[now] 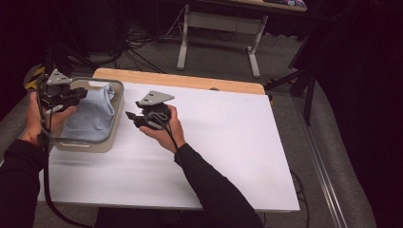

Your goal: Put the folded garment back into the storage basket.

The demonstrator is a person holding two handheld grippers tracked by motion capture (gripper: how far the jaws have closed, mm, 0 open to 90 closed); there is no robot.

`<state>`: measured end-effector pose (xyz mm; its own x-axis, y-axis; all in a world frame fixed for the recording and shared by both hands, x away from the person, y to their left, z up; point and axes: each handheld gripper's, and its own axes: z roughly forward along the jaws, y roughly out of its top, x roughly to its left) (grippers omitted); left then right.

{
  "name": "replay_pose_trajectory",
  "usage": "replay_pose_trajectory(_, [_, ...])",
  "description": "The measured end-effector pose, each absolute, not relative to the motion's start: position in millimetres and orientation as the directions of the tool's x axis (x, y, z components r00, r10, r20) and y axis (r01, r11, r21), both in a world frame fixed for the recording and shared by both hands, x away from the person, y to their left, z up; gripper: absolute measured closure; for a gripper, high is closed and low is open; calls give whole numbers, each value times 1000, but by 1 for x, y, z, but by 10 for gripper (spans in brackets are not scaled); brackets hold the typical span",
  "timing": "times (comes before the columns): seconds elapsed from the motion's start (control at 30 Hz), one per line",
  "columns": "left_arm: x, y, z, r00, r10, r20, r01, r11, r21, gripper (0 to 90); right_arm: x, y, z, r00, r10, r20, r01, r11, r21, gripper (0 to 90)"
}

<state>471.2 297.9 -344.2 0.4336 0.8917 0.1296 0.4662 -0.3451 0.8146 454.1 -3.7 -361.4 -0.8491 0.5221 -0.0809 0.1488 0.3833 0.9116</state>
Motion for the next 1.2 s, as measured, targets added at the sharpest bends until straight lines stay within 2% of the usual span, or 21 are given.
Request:
replay_pose_trajectory(0.27, [492, 293, -351, 368, 919, 142, 495, -323, 806, 762, 418, -73, -360, -823, 551, -138, 116, 401, 909, 469])
replay_pose_trajectory(0.6, [505, 299, -368, 352, 932, 83, 577, -286, 765, 778, 380, -156, -375, -765, 618, -182, 128, 423, 897, 434])
replay_pose_trajectory(0.73, [508, 293, -374, 360, 926, 113, 596, -321, 736, 798, 368, -199, -387, -715, 681, -155, 168, 383, 908, 425])
replay_pose_trajectory(0.97, [509, 288, -386, 361, 924, 126, 626, -340, 702, 813, 359, -236, -389, -661, 735, -149, 193, 359, 913, 401])
replay_pose_trajectory(1.2, [513, 284, -395, 365, 916, 165, 651, -378, 658, 815, 352, -251, -393, -633, 756, -165, 202, 368, 908, 373])
